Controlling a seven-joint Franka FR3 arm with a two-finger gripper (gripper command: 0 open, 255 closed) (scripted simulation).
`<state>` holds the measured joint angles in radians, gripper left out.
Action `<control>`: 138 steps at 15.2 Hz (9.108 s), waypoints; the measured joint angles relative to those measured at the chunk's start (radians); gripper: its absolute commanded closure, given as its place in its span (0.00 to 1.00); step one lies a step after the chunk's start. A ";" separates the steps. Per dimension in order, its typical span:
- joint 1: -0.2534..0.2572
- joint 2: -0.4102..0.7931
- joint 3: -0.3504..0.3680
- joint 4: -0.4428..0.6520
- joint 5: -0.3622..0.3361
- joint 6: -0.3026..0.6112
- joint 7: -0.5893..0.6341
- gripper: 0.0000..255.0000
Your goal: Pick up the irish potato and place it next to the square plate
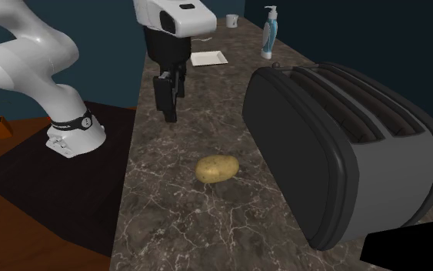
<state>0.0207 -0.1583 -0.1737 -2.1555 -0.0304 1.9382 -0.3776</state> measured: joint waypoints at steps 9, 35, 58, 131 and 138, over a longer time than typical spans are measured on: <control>-0.019 0.380 -0.017 0.281 0.072 0.049 -0.131 0.00; -0.034 0.531 -0.008 0.327 0.101 0.139 -0.172 1.00; -0.031 0.432 -0.017 0.475 0.078 -0.106 -0.159 1.00; 0.636 0.337 0.729 0.217 0.054 0.127 1.247 1.00; 0.644 0.380 0.723 0.168 0.030 0.214 1.258 1.00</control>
<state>0.6642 0.2216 0.5492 -1.9877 -0.0007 2.1520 0.8800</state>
